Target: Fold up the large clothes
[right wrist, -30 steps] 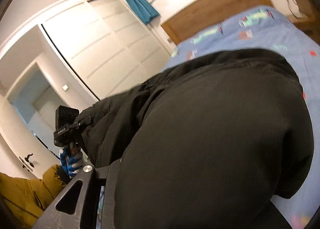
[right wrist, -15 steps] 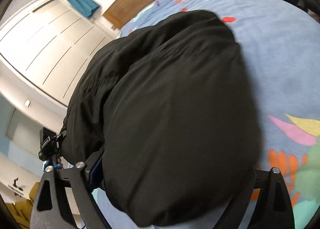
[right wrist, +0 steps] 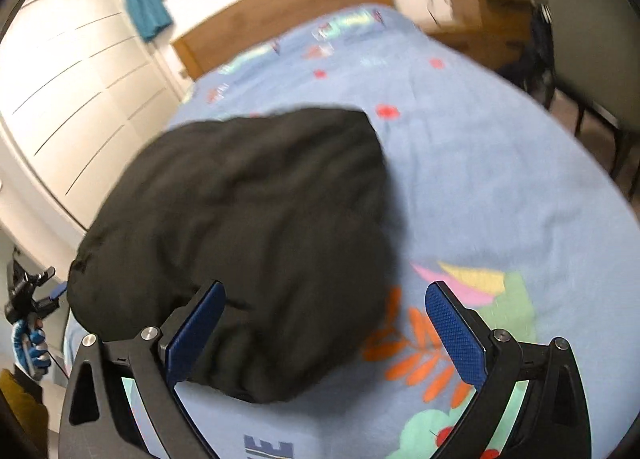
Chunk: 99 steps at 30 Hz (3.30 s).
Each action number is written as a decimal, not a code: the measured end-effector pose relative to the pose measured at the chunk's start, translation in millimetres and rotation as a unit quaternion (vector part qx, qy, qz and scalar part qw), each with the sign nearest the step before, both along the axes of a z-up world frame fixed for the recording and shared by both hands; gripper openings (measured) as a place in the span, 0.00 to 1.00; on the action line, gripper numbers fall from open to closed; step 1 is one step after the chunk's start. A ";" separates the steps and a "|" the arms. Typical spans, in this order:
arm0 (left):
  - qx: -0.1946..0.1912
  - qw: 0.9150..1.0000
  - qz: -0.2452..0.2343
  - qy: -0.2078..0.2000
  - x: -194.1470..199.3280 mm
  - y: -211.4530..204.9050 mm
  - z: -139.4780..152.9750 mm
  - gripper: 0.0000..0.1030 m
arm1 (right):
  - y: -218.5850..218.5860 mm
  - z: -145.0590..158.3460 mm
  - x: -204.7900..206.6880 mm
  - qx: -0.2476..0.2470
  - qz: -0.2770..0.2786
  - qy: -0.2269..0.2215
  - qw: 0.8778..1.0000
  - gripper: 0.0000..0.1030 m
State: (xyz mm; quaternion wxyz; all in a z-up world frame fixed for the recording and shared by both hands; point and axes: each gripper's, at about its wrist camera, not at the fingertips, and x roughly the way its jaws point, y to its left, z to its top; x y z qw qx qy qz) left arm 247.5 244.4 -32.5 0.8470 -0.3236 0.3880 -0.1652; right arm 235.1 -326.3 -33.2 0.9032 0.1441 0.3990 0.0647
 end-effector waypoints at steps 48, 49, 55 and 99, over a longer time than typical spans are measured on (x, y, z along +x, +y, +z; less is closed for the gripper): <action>0.347 0.934 0.054 -0.070 -236.1 -234.6 81.7 0.70 | 99.2 38.3 -192.5 -0.117 -0.005 -0.057 0.992 0.97; 0.349 0.933 0.057 -0.075 -239.2 -235.1 84.3 0.70 | 100.0 39.4 -195.2 -0.116 -0.005 -0.060 0.991 0.97; 0.370 0.920 0.082 -0.105 -255.1 -238.6 99.5 0.70 | 98.9 44.0 -208.3 -0.116 -0.011 -0.078 0.990 0.98; 0.385 0.915 0.064 -0.104 -268.6 -249.7 75.6 0.70 | 86.6 25.6 -228.4 -0.138 -0.032 -0.078 0.987 0.98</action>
